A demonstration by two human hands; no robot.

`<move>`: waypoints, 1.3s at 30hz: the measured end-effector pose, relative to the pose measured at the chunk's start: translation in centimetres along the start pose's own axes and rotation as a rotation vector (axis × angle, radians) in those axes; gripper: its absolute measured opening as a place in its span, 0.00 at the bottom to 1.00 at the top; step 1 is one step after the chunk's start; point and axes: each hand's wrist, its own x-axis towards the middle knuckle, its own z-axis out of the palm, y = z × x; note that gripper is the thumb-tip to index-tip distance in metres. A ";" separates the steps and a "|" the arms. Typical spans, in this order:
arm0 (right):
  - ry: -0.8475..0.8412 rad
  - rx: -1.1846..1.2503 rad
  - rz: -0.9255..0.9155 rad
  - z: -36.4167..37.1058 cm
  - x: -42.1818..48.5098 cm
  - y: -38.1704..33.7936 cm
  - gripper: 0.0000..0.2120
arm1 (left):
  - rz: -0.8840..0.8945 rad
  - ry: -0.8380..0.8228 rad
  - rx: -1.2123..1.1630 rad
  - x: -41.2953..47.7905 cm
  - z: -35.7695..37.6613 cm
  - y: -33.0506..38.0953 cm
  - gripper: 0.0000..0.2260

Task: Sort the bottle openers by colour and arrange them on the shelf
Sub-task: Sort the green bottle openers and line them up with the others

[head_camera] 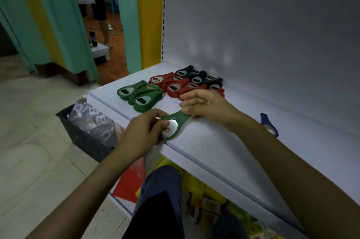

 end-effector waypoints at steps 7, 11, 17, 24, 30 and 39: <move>-0.331 -0.483 0.005 -0.3 1.1 -1.1 0.10 | 0.116 -0.252 0.261 2.2 -1.2 0.4 0.04; -0.324 -0.349 0.121 -0.8 1.0 -1.0 0.05 | 0.216 -0.413 0.346 4.2 -2.0 1.1 0.05; 0.184 -0.015 0.285 0.8 1.3 0.9 0.07 | 0.420 0.108 0.512 4.6 -3.4 -0.2 0.10; 0.382 0.050 0.295 4.8 3.4 0.8 0.06 | 0.479 -0.023 0.792 4.4 -5.1 -3.2 0.17; 0.436 0.081 0.405 6.8 5.2 -0.5 0.12 | 0.513 -0.040 0.709 4.8 -5.3 -3.9 0.18; 0.405 -0.028 0.557 7.4 5.8 -1.8 0.12 | 0.504 -0.051 0.676 5.0 -5.9 -4.0 0.14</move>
